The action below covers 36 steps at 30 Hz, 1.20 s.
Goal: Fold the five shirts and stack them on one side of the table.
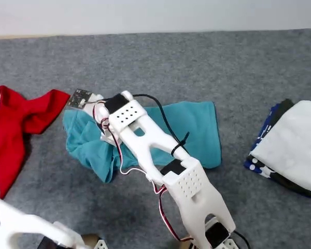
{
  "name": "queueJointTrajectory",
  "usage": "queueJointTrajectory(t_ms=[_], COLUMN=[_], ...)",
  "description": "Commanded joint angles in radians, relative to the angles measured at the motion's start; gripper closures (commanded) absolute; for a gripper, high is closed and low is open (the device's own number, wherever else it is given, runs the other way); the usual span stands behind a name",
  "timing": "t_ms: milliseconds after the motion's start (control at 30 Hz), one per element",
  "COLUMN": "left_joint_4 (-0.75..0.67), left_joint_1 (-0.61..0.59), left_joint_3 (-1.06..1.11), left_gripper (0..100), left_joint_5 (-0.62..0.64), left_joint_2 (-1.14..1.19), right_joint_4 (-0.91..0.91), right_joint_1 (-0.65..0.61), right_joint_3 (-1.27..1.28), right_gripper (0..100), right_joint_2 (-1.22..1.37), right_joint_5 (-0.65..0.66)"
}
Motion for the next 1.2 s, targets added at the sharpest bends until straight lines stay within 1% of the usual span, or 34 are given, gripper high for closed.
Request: queueJointTrajectory(t_ms=[0, 100, 167, 233, 367, 600, 733, 900, 1033, 1167], left_joint_4=[-0.008, -0.008, -0.008, -0.008, -0.008, -0.008, -0.008, -0.008, -0.008, -0.008], left_joint_1=[-0.008, -0.008, -0.008, -0.008, -0.005, -0.006, 0.000, -0.002, -0.006, -0.006], left_joint_3=[-0.005, -0.005, -0.005, -0.005, -0.005, -0.013, -0.005, -0.005, -0.005, -0.005], left_gripper=[99, 99, 99, 99, 99, 99, 99, 99, 99, 99], left_joint_5=[-0.009, -0.009, -0.009, -0.009, -0.009, -0.009, -0.008, -0.008, -0.008, -0.008], left_joint_2=[-0.031, -0.031, -0.031, -0.031, -0.031, -0.031, -0.031, -0.031, -0.031, -0.031], right_joint_4=[0.088, 0.202, 0.300, 0.334, 0.329, 0.323, 0.237, 0.031, -0.087, -0.117], right_joint_1=[-0.016, -0.031, -0.061, -0.088, -0.150, -0.314, -0.386, -0.397, -0.395, -0.395], right_joint_3=[-0.104, -0.183, -0.224, -0.219, -0.092, 0.328, 0.523, 0.640, 0.651, 0.601], right_gripper=[90.0, 83.6, 83.0, 83.0, 83.0, 82.9, 82.9, 82.6, 82.6, 82.6], right_joint_2=[-0.059, -0.087, -0.101, -0.116, -0.205, -0.418, -0.483, -0.495, -0.443, -0.389], right_joint_5=[0.000, -0.002, 0.000, -0.002, 0.002, -0.005, -0.006, -0.005, 0.002, 0.002])
